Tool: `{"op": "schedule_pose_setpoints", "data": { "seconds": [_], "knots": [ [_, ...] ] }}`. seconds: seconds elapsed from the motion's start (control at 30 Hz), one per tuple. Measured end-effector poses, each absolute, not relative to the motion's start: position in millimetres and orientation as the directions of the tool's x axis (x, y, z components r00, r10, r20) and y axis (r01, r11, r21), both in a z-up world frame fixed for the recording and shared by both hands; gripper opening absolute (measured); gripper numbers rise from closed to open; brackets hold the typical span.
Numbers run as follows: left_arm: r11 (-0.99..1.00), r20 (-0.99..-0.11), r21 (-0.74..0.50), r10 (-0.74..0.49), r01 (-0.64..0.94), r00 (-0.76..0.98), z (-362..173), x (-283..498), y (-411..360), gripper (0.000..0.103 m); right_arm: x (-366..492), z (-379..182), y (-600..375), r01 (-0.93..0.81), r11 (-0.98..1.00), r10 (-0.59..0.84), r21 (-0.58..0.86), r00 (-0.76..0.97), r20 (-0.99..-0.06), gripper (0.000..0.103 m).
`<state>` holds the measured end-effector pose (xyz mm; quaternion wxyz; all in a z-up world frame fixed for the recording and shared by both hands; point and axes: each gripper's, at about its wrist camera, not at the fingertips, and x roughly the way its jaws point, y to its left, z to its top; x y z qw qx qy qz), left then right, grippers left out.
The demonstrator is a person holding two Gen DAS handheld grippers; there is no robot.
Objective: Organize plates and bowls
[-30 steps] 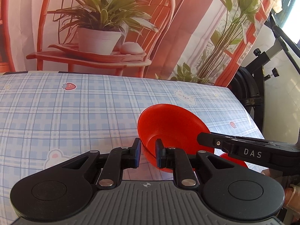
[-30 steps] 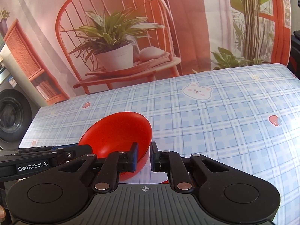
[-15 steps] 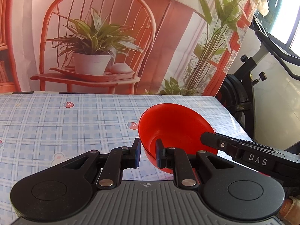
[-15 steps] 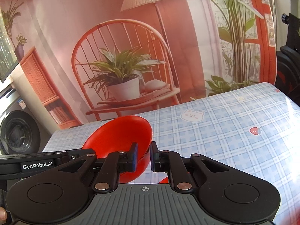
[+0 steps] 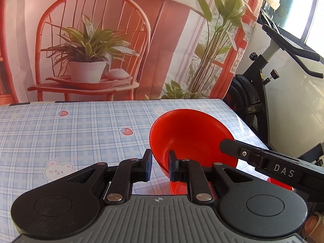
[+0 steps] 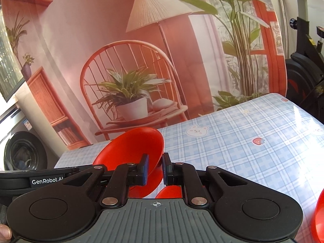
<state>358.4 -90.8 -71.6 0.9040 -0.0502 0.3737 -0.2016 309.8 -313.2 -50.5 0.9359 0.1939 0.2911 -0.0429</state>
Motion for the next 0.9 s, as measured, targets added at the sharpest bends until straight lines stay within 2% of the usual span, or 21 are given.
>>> {"op": "schedule_pose_setpoints", "data": {
  "seconds": [0.53, 0.9],
  "knots": [
    [0.878, -0.700, -0.240, -0.453, 0.415, 0.552, -93.4, 358.1, -130.1, 0.018, 271.2, -66.3, -348.1, 0.284, 0.895, -0.035, 0.345, 0.815, -0.579, 0.013],
    [0.881, -0.746, -0.190, -0.417, 0.434, 0.520, -115.5, 364.5, -148.1, 0.018, 263.0, -98.3, -359.7, 0.327, 0.873, -0.029, 0.362, 0.776, -0.630, 0.013]
  ]
}}
